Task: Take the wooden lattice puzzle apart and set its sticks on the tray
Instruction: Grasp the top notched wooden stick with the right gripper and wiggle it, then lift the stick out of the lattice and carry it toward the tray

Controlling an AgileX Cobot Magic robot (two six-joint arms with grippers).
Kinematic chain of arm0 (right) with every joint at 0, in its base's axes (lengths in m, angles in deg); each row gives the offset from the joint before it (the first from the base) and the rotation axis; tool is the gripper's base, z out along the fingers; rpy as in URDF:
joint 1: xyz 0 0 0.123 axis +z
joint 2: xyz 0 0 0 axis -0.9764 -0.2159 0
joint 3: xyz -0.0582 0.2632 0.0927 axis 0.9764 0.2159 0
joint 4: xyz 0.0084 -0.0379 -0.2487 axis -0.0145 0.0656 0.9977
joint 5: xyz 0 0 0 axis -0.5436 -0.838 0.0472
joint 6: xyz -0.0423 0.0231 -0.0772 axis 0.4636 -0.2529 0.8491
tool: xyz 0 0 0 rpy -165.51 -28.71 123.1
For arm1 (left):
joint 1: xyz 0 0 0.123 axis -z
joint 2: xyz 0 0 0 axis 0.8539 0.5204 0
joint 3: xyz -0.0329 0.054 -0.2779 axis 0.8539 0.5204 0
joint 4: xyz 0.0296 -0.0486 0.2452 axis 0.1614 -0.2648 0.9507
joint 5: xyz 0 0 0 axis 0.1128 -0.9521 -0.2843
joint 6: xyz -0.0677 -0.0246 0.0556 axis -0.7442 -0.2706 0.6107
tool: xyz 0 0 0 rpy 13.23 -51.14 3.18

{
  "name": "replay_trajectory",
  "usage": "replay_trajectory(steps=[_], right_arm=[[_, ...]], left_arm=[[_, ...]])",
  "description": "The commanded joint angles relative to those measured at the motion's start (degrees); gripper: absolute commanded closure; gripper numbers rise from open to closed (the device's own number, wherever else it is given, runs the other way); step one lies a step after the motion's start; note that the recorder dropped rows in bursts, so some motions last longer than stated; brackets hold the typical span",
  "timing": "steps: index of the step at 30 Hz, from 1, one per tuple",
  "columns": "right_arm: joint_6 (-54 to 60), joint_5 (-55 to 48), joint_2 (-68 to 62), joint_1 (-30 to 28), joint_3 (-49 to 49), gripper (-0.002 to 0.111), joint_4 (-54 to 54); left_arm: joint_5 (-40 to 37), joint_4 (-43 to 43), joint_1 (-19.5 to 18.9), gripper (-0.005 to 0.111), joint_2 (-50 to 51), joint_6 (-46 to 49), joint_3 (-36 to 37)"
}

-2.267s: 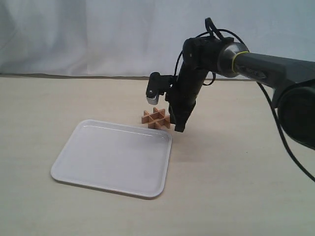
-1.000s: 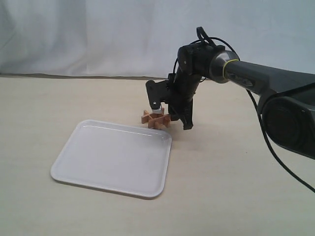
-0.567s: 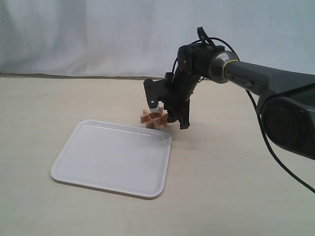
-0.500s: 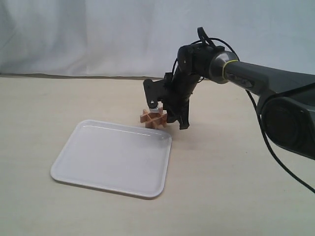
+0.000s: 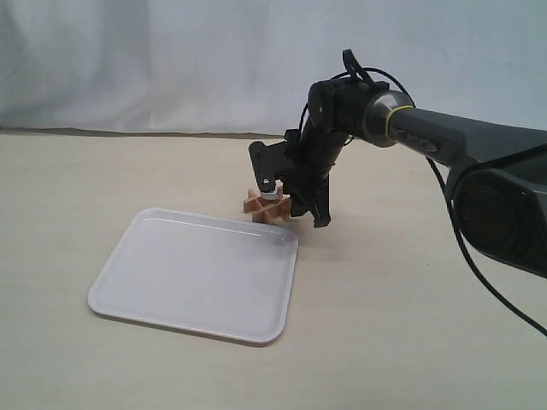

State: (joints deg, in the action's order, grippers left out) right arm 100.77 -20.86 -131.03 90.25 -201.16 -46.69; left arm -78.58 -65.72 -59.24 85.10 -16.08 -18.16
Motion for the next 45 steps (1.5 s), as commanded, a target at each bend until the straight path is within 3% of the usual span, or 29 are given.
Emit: replay_trajectory(steps=[1, 3, 9, 11, 39, 45], right_arm=[[0.4, -0.4, -0.8, 0.0, 0.4, 0.064, -0.3], [0.4, -0.3, -0.8, 0.0, 0.4, 0.066, -1.0], [0.0, -0.6, -0.4, 0.0, 0.4, 0.098, -1.0], [-0.1, -0.6, -0.2, 0.0, 0.4, 0.104, -1.0], [-11.1, -2.4, 6.3, 0.0, 0.4, 0.104, -2.0], [-13.7, -3.0, 8.5, 0.7, 0.4, 0.104, -9.3]], left_arm=[[0.4, 0.1, 0.4, 0.107, -0.1, -0.2, 0.1], [0.4, 0.1, 0.4, 0.107, -0.1, -0.2, 0.1], [0.4, 0.1, 0.4, 0.107, -0.1, -0.2, 0.1], [0.4, 0.1, 0.4, 0.107, -0.1, -0.2, 0.1], [0.6, 0.3, 0.4, 0.107, -0.1, -0.2, 0.1], [0.6, 0.3, 0.4, 0.107, -0.1, -0.2, 0.1]])
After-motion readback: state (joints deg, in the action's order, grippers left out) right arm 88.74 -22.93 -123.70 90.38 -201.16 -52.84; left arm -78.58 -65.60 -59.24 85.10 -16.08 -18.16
